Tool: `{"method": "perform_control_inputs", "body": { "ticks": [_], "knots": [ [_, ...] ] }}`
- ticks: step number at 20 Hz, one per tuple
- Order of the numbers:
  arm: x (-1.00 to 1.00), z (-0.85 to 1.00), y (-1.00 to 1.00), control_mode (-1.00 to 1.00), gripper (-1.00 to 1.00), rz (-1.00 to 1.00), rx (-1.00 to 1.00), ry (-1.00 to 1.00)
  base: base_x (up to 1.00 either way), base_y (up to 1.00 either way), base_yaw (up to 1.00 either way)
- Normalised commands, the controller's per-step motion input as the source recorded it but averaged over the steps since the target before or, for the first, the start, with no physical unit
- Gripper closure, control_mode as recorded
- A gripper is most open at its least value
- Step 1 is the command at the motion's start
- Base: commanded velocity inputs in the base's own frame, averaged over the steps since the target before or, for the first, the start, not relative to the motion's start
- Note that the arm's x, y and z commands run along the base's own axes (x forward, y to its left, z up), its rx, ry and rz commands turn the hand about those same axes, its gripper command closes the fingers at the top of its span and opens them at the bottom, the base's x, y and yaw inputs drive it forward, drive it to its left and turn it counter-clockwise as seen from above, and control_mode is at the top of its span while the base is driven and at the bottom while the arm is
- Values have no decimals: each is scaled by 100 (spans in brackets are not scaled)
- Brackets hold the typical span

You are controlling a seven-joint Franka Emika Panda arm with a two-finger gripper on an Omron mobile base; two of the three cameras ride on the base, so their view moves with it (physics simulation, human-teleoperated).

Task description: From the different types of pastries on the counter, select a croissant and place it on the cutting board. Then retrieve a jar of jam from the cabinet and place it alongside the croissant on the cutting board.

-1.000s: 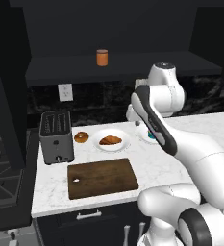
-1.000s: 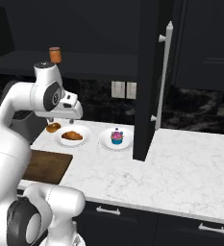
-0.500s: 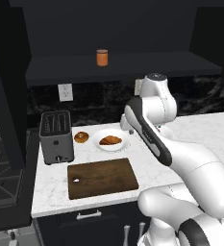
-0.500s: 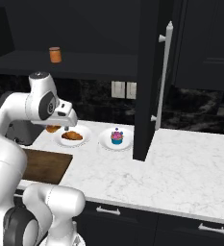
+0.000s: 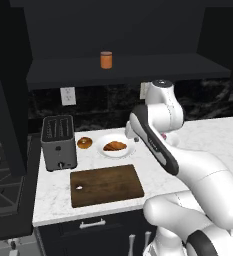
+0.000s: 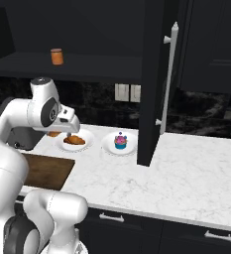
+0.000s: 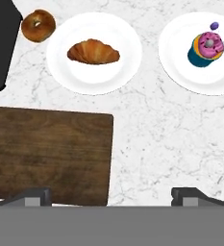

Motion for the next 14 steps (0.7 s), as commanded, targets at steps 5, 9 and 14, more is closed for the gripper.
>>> {"method": "perform_control_inputs", "body": {
  "ticks": [5,9,14],
  "knots": [
    [2,-2,0,-100,-100,0,0,0,0,0,0],
    [6,0,0,-100,-100,0,0,0,0,0,0],
    [29,-4,0,-100,-100,0,0,0,0,0,0]
  ]
}}
